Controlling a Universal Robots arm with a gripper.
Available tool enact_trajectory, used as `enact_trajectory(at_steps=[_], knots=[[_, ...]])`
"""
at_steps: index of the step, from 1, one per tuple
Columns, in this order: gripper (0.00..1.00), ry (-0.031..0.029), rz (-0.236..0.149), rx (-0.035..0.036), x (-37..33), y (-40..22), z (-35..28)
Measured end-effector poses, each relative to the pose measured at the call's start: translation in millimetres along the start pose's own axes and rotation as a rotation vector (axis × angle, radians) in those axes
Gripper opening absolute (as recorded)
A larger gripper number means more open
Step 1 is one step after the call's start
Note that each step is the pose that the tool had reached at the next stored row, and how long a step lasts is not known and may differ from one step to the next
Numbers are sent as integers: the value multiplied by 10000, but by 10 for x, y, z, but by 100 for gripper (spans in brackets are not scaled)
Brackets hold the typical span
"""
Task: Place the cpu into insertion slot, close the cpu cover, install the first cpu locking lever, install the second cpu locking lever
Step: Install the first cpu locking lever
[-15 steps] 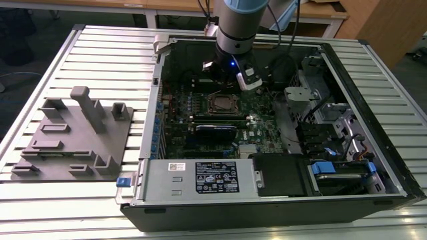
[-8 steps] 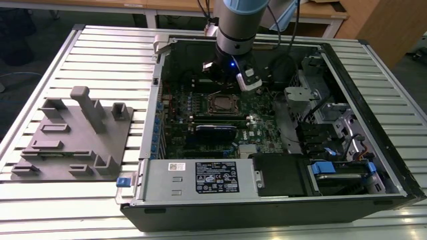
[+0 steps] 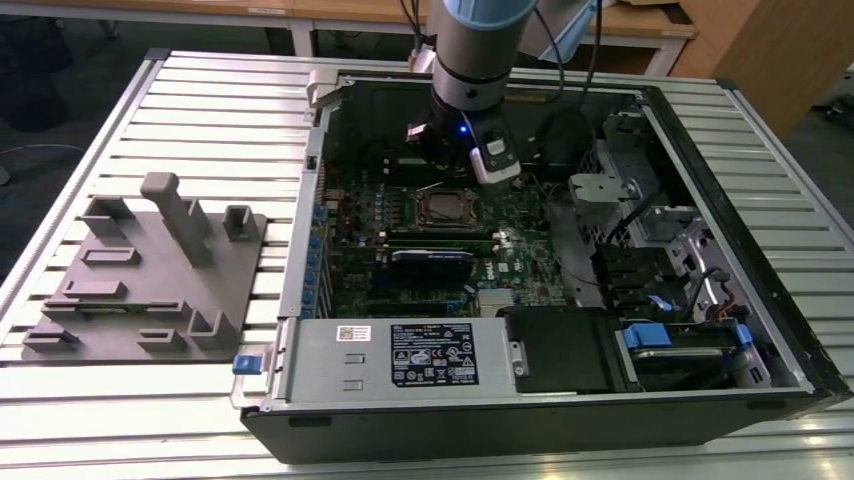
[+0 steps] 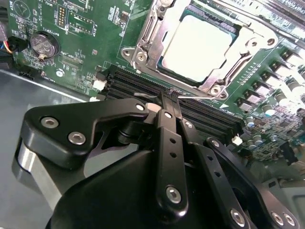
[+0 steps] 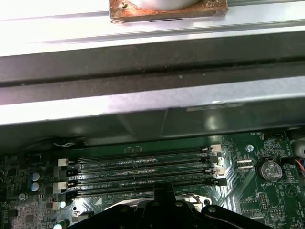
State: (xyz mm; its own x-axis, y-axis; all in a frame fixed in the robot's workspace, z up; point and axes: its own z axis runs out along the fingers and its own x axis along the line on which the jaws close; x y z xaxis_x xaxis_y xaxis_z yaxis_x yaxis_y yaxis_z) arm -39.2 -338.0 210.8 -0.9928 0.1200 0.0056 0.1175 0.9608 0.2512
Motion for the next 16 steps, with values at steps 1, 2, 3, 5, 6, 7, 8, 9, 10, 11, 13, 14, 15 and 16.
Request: enact_trajectory(at_steps=[1, 2, 3, 5, 6, 7, 8, 9, 10, 11, 13, 14, 15, 16], knots=[[11, -33, 129, 2, 0, 0, 1], [11, -74, 290, 2, 0, -1, 3], [11, -104, 404, 1, 0, -1, 4], [11, -108, 416, -1, 0, -1, 5], [11, -109, 421, -1, 0, -1, 5], [11, -122, 473, 0, 0, -1, 5], [11, -157, 609, -1, 1, -1, 7], [11, -194, 751, -1, 0, -1, 9], [11, -219, 843, -4, 1, 1, 11], [11, -228, 879, -5, 2, 2, 12], [11, -231, 888, -4, 8, 4, 12], [11, -231, 890, -4, 14, 5, 12], [11, -232, 894, -3, 21, 5, 12], [11, -235, 900, -4, 28, 6, 12]])
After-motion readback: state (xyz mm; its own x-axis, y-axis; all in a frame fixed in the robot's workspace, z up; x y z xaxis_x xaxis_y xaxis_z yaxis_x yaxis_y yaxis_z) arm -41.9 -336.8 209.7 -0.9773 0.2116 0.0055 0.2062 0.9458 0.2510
